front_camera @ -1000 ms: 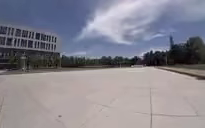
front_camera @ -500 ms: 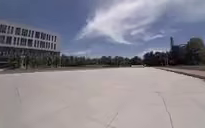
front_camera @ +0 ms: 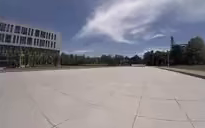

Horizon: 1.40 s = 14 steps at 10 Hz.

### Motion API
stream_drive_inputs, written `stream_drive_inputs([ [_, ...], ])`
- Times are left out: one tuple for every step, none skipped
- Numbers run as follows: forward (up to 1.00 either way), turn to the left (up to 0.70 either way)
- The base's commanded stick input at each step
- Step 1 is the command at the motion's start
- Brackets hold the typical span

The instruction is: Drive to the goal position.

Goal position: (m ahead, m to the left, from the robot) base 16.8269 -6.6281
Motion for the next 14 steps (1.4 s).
stream_drive_inputs([
  [1.0,-0.27],
  [1.0,-0.03],
  [1.0,0.0],
  [1.0,0.0],
  [1.0,0.0],
  [1.0,0.0],
  [1.0,0.0],
  [1.0,0.0],
  [1.0,0.0],
  [1.0,0.0],
  [1.0,0.0],
  [1.0,0.0],
  [1.0,0.0],
  [1.0,0.0],
])
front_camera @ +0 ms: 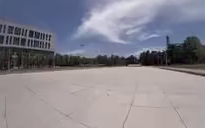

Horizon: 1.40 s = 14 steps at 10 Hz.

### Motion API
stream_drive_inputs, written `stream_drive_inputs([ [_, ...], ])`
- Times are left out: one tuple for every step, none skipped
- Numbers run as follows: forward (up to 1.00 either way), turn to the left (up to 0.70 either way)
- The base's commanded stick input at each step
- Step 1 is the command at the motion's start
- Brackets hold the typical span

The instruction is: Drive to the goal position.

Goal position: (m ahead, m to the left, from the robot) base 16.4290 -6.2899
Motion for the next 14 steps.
stream_drive_inputs([
  [1.0,0.0],
  [1.0,0.0],
  [1.0,-0.14],
  [1.0,-0.34],
  [1.0,-0.32],
  [1.0,-0.32],
  [1.0,-0.32],
  [1.0,-0.32],
  [1.0,-0.32],
  [1.0,-0.12],
  [1.0,0.0],
  [1.0,0.0],
  [1.0,0.0],
  [1.0,0.0],
])
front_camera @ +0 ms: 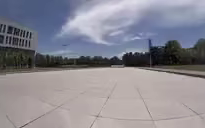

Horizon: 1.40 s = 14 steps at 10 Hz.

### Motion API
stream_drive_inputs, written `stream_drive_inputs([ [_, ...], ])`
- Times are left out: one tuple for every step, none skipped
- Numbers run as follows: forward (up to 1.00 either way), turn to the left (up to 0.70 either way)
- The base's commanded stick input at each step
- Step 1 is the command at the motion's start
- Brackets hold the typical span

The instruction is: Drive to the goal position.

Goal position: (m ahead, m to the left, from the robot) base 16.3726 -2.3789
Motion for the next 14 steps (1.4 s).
stream_drive_inputs([
  [1.0,0.0],
  [1.0,0.0],
  [1.0,0.0],
  [1.0,0.0],
  [1.0,0.0],
  [1.0,0.0],
  [1.0,0.0],
  [1.0,0.0],
  [1.0,0.0],
  [1.0,0.0],
  [1.0,0.0],
  [1.0,0.0],
  [1.0,0.0],
  [1.0,0.0],
])
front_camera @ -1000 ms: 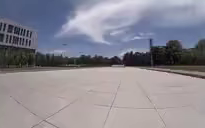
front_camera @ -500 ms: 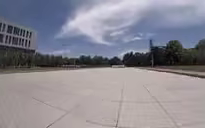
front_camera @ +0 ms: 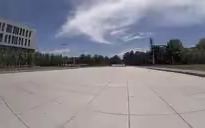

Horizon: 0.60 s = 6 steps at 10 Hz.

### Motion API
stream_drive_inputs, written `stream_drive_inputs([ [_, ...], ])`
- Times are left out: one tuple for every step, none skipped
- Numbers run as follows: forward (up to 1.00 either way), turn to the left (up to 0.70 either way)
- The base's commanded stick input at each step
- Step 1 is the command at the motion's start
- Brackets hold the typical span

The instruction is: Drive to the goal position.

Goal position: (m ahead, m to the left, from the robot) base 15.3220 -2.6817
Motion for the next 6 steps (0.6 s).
stream_drive_inputs([
  [1.0,0.0],
  [1.0,0.0],
  [1.0,0.0],
  [1.0,0.0],
  [1.0,0.0],
  [1.0,0.0],
])
